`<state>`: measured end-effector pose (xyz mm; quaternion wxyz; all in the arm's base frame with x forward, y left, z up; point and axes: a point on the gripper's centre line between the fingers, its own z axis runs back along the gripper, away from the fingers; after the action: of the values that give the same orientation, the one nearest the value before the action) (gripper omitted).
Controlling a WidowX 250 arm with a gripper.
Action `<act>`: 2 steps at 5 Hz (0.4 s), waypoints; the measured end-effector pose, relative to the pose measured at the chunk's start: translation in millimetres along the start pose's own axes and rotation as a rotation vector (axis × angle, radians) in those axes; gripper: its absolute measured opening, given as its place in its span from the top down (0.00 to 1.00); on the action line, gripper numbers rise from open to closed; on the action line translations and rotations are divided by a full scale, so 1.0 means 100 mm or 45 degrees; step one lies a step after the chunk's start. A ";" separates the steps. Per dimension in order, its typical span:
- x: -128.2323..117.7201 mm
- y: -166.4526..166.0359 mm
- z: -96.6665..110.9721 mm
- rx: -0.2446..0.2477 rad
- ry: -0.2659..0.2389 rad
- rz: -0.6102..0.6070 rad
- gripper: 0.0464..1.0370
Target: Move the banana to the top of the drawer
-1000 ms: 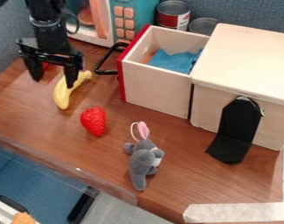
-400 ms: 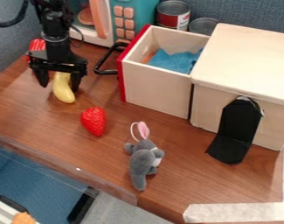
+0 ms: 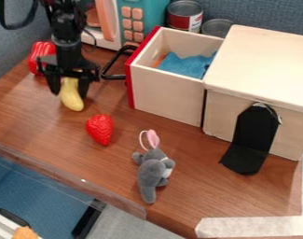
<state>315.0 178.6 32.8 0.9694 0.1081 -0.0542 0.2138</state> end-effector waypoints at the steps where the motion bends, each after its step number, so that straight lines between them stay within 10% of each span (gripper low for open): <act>1: 0.08 -0.02 0.51 -0.038 -0.085 0.046 0.67; 2: 0.09 -0.26 1.07 -0.104 -0.102 0.053 0.89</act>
<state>328.2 134.1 133.3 0.9653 0.0759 -0.1040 0.2270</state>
